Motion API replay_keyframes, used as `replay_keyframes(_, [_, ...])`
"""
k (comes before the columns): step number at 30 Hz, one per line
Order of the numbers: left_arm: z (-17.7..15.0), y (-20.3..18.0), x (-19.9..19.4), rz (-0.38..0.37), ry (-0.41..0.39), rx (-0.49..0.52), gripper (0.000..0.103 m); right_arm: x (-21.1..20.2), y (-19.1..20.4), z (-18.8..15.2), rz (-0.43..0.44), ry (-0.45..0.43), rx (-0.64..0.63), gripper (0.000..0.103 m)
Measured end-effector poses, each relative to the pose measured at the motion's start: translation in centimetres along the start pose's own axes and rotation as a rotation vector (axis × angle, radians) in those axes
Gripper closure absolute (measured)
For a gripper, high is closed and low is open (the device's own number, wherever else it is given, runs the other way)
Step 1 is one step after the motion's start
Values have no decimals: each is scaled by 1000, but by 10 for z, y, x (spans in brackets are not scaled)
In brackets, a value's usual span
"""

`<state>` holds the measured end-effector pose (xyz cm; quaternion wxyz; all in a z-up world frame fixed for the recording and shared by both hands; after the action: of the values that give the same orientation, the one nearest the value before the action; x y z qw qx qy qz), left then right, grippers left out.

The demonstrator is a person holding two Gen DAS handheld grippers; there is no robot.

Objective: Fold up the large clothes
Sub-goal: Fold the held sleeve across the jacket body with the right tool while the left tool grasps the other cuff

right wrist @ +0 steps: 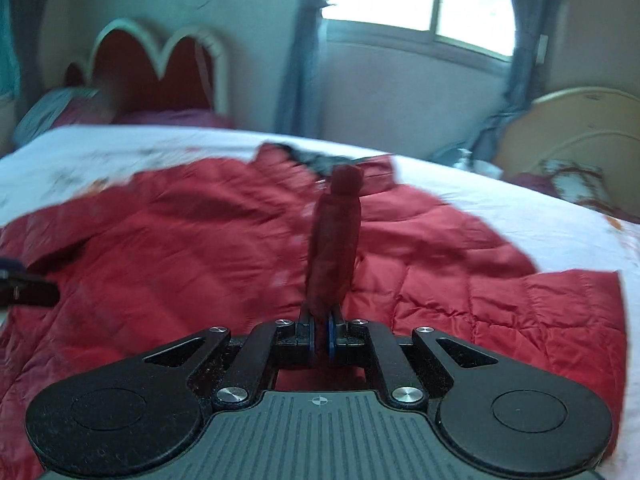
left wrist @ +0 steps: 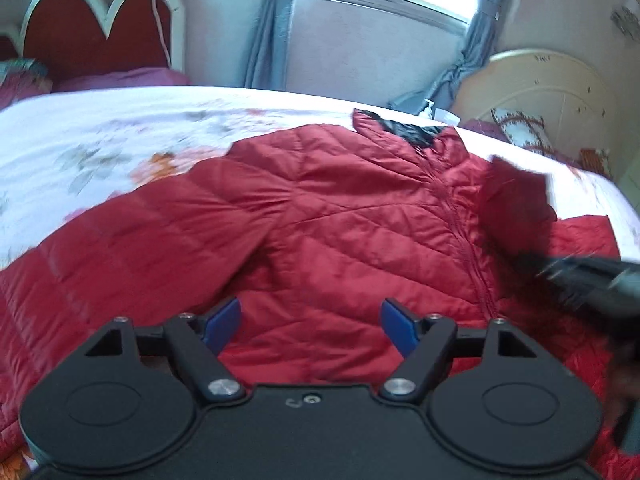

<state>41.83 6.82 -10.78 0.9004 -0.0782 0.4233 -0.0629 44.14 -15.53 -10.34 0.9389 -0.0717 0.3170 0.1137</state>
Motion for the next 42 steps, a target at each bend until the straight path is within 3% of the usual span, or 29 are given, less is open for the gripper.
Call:
replay_keyframes(6, [6, 12, -3, -92, -22, -30, 29, 33, 41, -9, 78, 43, -80, 97])
replay_keyframes(8, [10, 5, 1, -130, -18, -30, 29, 31, 41, -8, 69, 34, -76, 75])
replay_keyframes(9, [11, 1, 4, -141, -15, -28, 28, 26, 39, -8, 64, 13, -64, 37])
replay_keyframes(10, [13, -4, 8, -150, -10, -27, 26, 16, 34, -8, 59, -26, -51, 21])
replay_keyframes(14, [19, -27, 31, -196, 22, -25, 25, -17, -1, -8, 18, -82, 17, 22])
replay_keyframes(16, [21, -37, 47, -187, 51, -14, 26, -37, -32, -13, -25, -103, 98, 57])
replay_keyframes(18, [22, -45, 62, -171, 87, 4, 34, -54, -70, -22, -89, -119, 212, 70])
replay_keyframes(20, [23, -54, 73, -153, 106, 47, 83, -68, -111, -35, -155, -131, 355, 76])
replay_keyframes(21, [22, -60, 77, -141, 110, 81, 86, -73, -132, -43, -192, -131, 427, 79])
replay_keyframes(23, [24, -66, 77, -135, 82, 110, 87, -77, -166, -56, -254, -119, 541, 87])
replay_keyframes(26, [33, -62, 48, -110, -60, 107, 88, -78, -194, -68, -284, -104, 612, 87])
replay_keyframes(29, [37, -34, 27, -2, -136, 76, 88, -76, -198, -67, -260, -110, 608, 87])
replay_keyframes(33, [24, -9, 41, 30, -37, 42, 88, -56, -181, -55, -189, -87, 525, 87])
replay_keyframes(37, [14, -16, 50, 25, -28, 56, 88, -32, -160, -51, -144, -44, 420, 87])
replay_keyframes(41, [7, -11, 59, 34, -16, 48, 87, 18, -154, -70, -191, 130, 353, 87])
replay_keyframes(42, [6, -11, 60, 28, -13, 49, 87, 20, -155, -74, -186, 128, 354, 87])
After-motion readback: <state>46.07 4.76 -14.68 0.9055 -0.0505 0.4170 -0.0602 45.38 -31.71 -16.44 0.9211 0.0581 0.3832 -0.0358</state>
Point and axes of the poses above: each gripper's, at about its wrist camera, not at the fingertips, and x roughly the way its jaws point, y to its left, z to its top, the point moved 1 cm from there along x, roughly the way its jaws point, and after that the axes turned 3 degrees about -x, right-handed, at the moved point
